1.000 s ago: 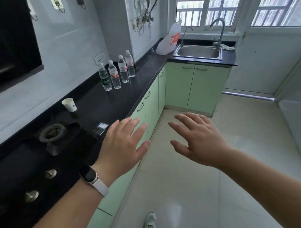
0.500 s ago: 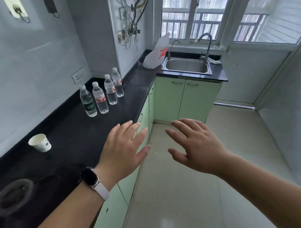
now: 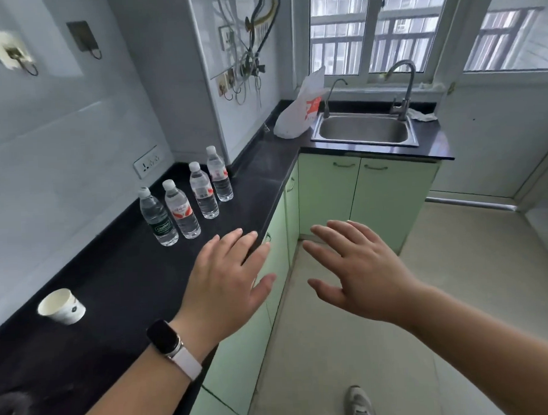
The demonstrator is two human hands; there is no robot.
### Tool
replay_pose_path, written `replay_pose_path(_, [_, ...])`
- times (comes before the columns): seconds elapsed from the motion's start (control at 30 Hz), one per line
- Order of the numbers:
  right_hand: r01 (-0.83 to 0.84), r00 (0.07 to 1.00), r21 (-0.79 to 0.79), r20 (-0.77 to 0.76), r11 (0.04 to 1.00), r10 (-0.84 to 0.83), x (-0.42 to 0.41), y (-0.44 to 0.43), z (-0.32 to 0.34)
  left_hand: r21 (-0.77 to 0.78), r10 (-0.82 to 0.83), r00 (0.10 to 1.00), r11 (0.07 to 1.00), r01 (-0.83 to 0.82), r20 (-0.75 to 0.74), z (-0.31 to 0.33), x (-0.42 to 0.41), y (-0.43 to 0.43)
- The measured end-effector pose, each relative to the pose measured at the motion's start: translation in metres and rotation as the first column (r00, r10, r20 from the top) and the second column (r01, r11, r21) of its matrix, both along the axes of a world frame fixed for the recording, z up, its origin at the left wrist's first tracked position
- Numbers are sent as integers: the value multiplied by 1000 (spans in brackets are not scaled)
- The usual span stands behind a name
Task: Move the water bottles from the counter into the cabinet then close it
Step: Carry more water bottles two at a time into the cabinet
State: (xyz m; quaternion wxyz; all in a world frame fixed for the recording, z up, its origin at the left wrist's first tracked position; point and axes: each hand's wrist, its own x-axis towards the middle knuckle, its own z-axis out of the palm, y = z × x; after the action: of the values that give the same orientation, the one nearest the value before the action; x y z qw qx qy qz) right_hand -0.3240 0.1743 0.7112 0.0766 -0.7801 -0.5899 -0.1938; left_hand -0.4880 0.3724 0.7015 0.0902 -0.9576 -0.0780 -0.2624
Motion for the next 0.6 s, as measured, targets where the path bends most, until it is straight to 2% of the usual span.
replay_pose_path(0.2, [-74,995,-16,-61,997,73,102,17,3,-8,135,990,991,-135,-42,12,78,-3])
replay_pose_path(0.4, [-155,986,-7,-66,988,154,200,32,6,36,198,975,980,-195,-97,18,156,0])
replay_pose_path(0.6, [-254,958,-8,-142,967,251,239,64,-7,42,310,943,951,-307,-123,12,181,17])
